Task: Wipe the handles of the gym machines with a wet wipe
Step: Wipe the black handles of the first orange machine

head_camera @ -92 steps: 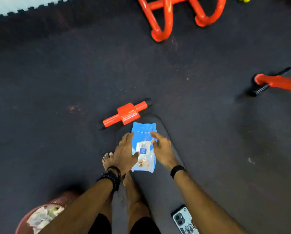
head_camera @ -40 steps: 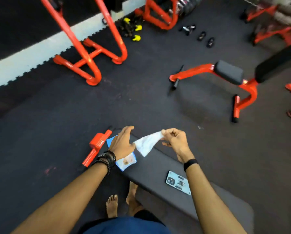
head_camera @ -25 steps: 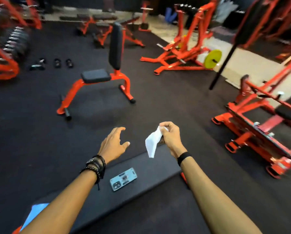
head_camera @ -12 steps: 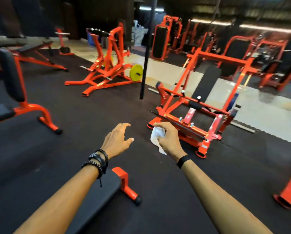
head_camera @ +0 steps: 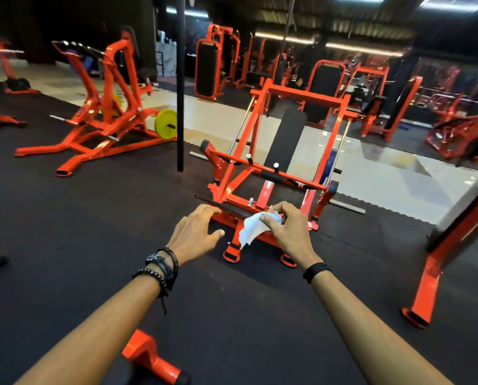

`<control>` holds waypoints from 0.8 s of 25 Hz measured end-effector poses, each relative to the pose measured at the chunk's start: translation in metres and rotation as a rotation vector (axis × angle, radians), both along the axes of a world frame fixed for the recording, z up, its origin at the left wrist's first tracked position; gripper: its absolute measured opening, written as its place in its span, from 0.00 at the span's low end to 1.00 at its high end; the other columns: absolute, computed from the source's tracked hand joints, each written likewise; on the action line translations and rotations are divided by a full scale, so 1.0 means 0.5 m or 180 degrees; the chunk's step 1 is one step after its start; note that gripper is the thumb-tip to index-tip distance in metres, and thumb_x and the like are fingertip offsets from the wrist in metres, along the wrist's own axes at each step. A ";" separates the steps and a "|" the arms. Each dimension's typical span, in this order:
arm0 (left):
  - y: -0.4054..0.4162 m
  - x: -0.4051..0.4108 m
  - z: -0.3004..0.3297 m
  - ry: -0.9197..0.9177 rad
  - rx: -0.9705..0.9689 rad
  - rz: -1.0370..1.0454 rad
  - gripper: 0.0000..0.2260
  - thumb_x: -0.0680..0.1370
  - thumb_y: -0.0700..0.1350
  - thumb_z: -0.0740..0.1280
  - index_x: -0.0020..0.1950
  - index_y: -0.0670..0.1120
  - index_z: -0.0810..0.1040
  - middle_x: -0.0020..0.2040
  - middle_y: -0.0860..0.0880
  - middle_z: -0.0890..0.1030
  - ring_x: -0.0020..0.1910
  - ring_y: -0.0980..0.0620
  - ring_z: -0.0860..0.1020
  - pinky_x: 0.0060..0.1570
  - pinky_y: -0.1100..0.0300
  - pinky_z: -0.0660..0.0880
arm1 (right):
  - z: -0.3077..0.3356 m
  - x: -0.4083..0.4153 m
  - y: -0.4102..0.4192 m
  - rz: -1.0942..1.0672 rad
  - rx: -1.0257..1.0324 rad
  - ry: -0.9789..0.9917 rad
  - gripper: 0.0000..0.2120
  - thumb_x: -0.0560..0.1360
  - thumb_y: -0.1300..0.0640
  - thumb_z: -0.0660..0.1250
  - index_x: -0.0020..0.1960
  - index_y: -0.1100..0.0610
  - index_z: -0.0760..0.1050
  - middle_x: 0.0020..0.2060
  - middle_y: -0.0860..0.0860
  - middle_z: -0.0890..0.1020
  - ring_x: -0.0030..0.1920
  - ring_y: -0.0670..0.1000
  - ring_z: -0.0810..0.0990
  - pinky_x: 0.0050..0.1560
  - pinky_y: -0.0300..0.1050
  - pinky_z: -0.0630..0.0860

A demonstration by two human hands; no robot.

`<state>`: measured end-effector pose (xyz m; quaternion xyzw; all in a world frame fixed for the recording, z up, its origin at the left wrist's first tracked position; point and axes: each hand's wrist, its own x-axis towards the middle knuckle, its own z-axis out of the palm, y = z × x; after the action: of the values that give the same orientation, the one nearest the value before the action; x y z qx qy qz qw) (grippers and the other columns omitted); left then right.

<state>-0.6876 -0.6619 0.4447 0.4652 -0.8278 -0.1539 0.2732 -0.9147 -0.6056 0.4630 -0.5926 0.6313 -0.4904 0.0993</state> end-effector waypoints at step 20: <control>-0.806 -0.378 -0.073 0.0109 0.0201 0.0073 0.13 0.77 0.51 0.69 0.59 0.50 0.78 0.58 0.54 0.79 0.52 0.50 0.79 0.52 0.52 0.75 | -0.096 -0.313 -0.781 0.0198 0.0492 -0.1770 0.10 0.75 0.72 0.63 0.49 0.66 0.82 0.43 0.58 0.84 0.38 0.48 0.78 0.35 0.34 0.73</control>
<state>-0.8767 -1.0650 0.4081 0.4804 -0.8123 -0.1848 0.2742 -1.0711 -0.9961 0.4151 -0.4450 0.5969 -0.5812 0.3285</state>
